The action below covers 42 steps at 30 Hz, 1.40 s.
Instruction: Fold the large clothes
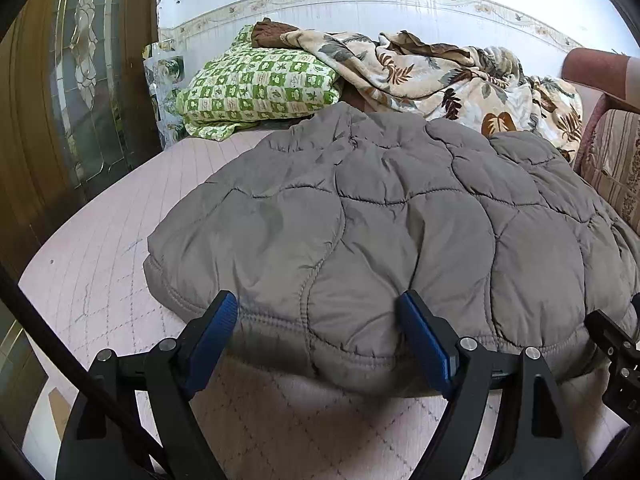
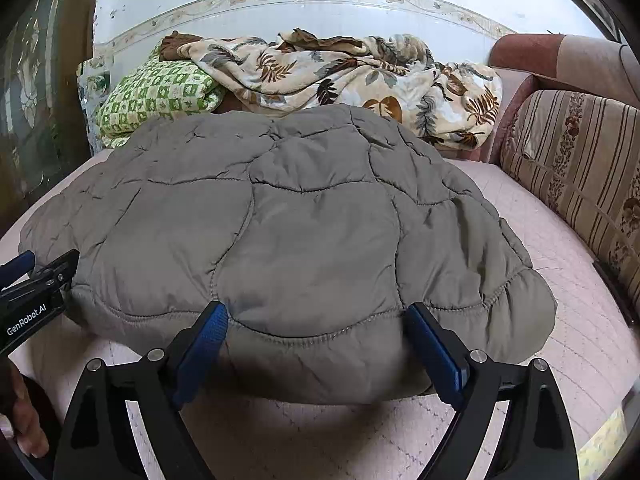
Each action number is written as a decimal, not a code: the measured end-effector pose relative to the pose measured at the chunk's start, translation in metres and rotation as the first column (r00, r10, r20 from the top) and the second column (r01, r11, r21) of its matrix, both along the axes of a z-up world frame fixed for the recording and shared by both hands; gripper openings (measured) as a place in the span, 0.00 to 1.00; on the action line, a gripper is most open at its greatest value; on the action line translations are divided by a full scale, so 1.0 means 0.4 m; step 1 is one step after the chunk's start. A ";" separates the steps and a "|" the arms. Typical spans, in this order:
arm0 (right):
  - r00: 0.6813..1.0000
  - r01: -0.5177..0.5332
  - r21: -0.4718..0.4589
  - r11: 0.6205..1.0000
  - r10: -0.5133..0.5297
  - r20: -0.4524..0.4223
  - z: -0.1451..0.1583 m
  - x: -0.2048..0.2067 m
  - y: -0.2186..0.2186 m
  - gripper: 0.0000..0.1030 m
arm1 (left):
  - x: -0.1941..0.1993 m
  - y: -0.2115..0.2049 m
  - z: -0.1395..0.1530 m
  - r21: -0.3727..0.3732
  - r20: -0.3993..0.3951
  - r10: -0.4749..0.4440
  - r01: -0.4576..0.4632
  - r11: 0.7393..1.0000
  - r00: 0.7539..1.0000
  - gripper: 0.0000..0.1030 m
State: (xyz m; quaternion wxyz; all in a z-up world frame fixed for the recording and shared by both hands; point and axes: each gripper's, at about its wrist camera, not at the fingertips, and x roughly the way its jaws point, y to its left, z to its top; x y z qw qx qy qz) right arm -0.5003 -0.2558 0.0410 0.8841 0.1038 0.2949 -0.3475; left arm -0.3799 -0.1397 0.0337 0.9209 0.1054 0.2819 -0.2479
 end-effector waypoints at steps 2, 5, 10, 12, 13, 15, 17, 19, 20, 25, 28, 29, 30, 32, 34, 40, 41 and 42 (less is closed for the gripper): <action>1.000 -0.001 -0.005 1.000 0.001 0.002 0.004 -0.003 0.007 0.90 | -0.005 0.004 0.001 -0.001 -0.002 -0.002 0.002 1.000 1.000 0.80; 1.000 -0.007 -0.005 1.000 0.007 0.011 0.011 -0.014 0.020 0.90 | -0.021 0.015 0.008 -0.002 -0.016 -0.016 0.016 1.000 1.000 0.80; 0.999 -0.031 0.017 0.999 0.031 0.018 0.025 -0.036 0.071 0.91 | -0.058 0.043 0.022 0.015 -0.076 -0.062 0.064 0.998 0.995 0.80; 0.999 -0.039 0.031 0.999 0.038 0.036 0.038 -0.050 0.094 0.91 | -0.077 0.057 0.031 0.012 -0.099 -0.081 0.083 0.996 0.992 0.80; 0.998 -0.042 0.038 0.998 0.040 0.046 0.047 -0.059 0.108 0.91 | -0.086 0.065 0.036 0.011 -0.112 -0.087 0.089 0.996 0.990 0.82; 0.997 -0.049 0.045 0.998 0.046 0.065 0.067 -0.074 0.133 0.91 | -0.102 0.082 0.049 -0.004 -0.128 -0.098 0.098 0.995 0.987 0.82; 0.995 -0.057 0.044 0.997 0.053 0.085 0.088 -0.087 0.155 0.91 | -0.117 0.092 0.061 -0.002 -0.124 -0.100 0.100 0.995 0.987 0.82; 0.993 -0.061 0.045 0.997 0.056 0.102 0.106 -0.094 0.169 0.91 | -0.127 0.098 0.072 -0.006 -0.116 -0.104 0.104 0.995 0.988 0.82; 0.992 -0.063 0.042 0.997 0.057 0.112 0.114 -0.097 0.176 0.91 | -0.133 0.101 0.078 -0.007 -0.107 -0.105 0.104 0.995 0.989 0.82; 0.989 -0.063 0.027 0.998 0.058 0.133 0.139 -0.103 0.194 0.91 | -0.144 0.111 0.096 -0.013 -0.084 -0.102 0.101 0.995 0.991 0.82; 0.989 -0.063 0.020 0.998 0.060 0.137 0.143 -0.105 0.202 0.91 | -0.143 0.115 0.101 -0.018 -0.080 -0.097 0.096 0.995 0.992 0.82; 0.989 -0.064 0.017 0.998 0.061 0.137 0.144 -0.106 0.206 0.91 | -0.142 0.116 0.101 -0.018 -0.079 -0.094 0.093 0.995 0.992 0.82; 0.989 -0.066 0.016 0.998 0.063 0.136 0.144 -0.105 0.208 0.91 | -0.143 0.118 0.102 -0.018 -0.076 -0.091 0.090 0.996 0.993 0.82; 0.988 -0.067 0.013 0.998 0.064 0.138 0.147 -0.108 0.211 0.91 | -0.143 0.119 0.103 -0.019 -0.074 -0.089 0.088 0.996 0.993 0.82; 0.988 -0.068 0.012 0.998 0.066 0.141 0.150 -0.109 0.214 0.91 | -0.145 0.121 0.107 -0.021 -0.065 -0.087 0.086 0.996 0.994 0.82; 0.986 -0.074 0.005 0.997 0.072 0.148 0.158 -0.112 0.221 0.91 | -0.154 0.121 0.115 -0.027 -0.048 -0.090 0.089 0.996 0.995 0.82; 0.986 -0.075 0.006 0.997 0.073 0.147 0.158 -0.111 0.221 0.91 | -0.155 0.121 0.115 -0.026 -0.047 -0.091 0.090 0.996 0.995 0.82; 0.986 -0.075 0.007 0.997 0.074 0.147 0.158 -0.111 0.221 0.91 | -0.155 0.120 0.116 -0.026 -0.047 -0.091 0.090 0.996 0.995 0.82</action>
